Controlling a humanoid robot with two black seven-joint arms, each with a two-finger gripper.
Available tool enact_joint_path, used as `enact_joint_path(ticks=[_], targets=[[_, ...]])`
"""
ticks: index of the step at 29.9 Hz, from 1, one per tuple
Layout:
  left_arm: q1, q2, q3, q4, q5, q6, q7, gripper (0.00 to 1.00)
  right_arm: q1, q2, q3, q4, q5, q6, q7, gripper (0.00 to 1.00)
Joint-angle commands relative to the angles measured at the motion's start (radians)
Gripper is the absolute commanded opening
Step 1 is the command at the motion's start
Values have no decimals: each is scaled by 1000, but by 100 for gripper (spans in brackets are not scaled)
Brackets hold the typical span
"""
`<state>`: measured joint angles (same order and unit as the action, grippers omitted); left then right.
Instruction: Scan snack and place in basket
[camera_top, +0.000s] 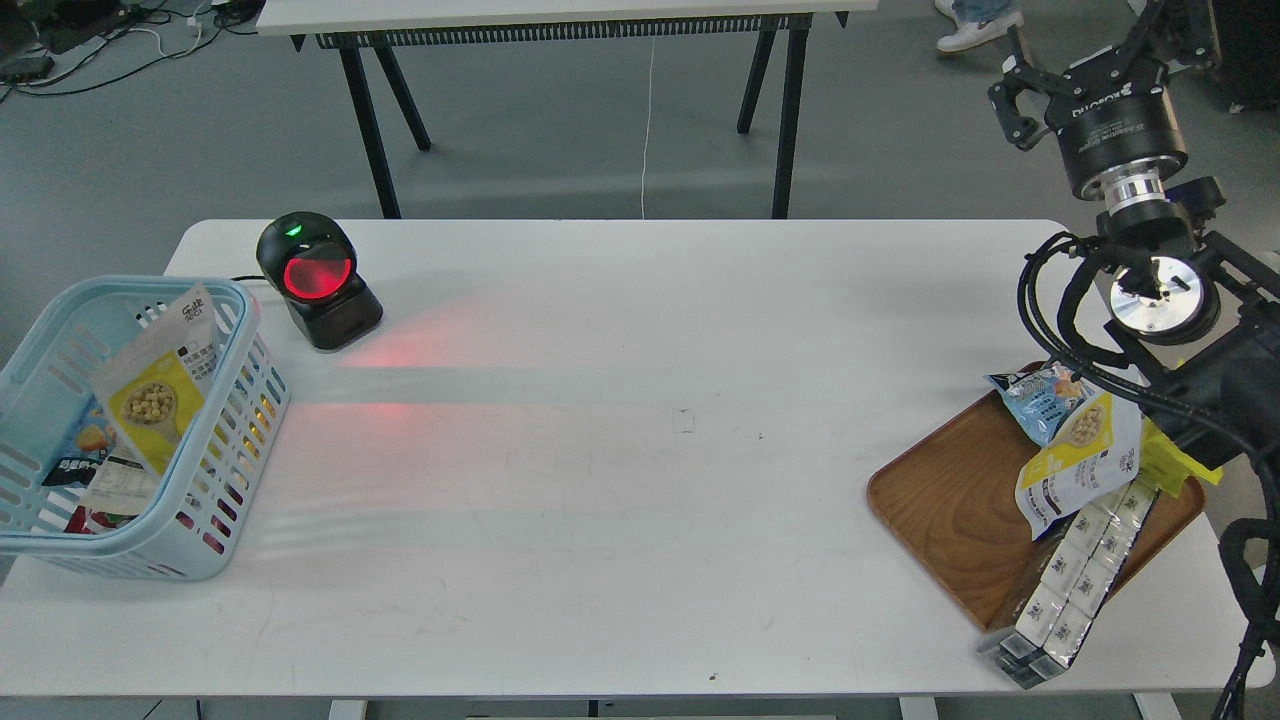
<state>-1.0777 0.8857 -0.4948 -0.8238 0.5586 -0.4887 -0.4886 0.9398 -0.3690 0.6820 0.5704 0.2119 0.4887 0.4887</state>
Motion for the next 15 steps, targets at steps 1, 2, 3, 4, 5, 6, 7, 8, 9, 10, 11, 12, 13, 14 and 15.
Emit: enact_joint_path(ticks=[1,2,3,4,5,6,7,8,9,10,11,12,13,14,15], targets=[[2,-89,-19,89,-159,0,0,100,13,2,8,-18,1,0,0,99],[2,-118,-19,118,-208,0,0,100,16,4,14,-24,1,0,-5,99],[1,-144,-19,141,-253,0,0,100,19,5,21,-33,3,0,-21,99],[1,-171,-19,165,-302,0,0,100,22,12,28,-44,3,0,-39,99],[1,-192,-19,187,-340,0,7,100,22,15,36,-56,3,0,-54,99],[1,-211,-21,210,-386,0,33,100,24,16,48,-69,3,0,-71,99],[1,-226,-21,231,-428,0,54,100,27,21,60,-81,3,0,-87,99],[1,-240,-21,250,-466,0,70,100,30,27,68,-92,4,0,-102,99],[2,-254,-21,267,-511,0,87,100,33,35,79,-102,4,0,-119,99],[4,-267,-21,284,-547,0,99,100,34,42,86,-115,6,0,-136,99],[4,-286,-21,305,-589,0,111,100,34,51,97,-128,6,0,-156,99],[5,-304,-21,324,-620,0,120,100,37,61,102,-139,6,0,-171,99],[8,-329,-21,342,-650,0,130,100,43,73,113,-148,7,0,-186,99],[12,-349,-21,357,-670,0,134,100,50,84,119,-152,7,0,-197,99],[13,-369,-21,374,-690,0,137,100,54,94,123,-158,7,0,-203,99]])
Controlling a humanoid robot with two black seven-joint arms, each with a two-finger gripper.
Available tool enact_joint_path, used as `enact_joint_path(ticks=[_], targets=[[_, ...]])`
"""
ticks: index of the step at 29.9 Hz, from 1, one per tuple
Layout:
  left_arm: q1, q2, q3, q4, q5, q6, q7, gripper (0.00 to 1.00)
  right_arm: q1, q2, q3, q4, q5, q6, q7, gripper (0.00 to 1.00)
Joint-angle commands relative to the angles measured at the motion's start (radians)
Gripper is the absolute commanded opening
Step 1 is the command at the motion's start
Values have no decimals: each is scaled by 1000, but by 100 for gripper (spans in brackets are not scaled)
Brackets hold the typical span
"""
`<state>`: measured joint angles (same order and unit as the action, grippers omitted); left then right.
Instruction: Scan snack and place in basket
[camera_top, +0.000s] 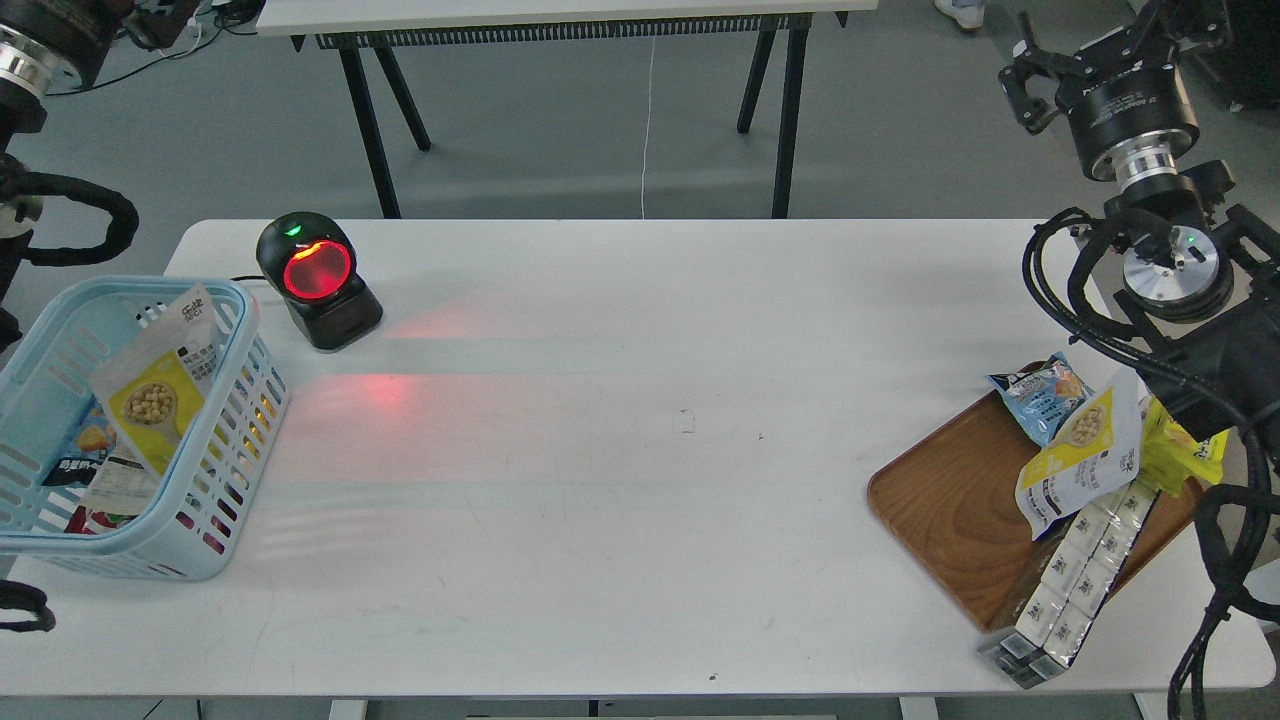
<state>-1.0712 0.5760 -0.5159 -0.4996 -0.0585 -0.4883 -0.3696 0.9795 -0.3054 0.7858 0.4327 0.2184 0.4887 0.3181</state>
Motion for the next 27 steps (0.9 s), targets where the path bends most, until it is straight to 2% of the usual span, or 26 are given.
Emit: enact_joint_path(ticks=[1,16,27], targets=[[10,-76,1,64,-87,0,20,100,14,40,20,-20,-1,0,-33,99],[102,-199,-6,93,-198,0,18,100,1,69,36,-19,6,0,-30,99],[138,-209,-73,92,-196,0,8,100,-2,91,27,-22,3,0,-30,99]])
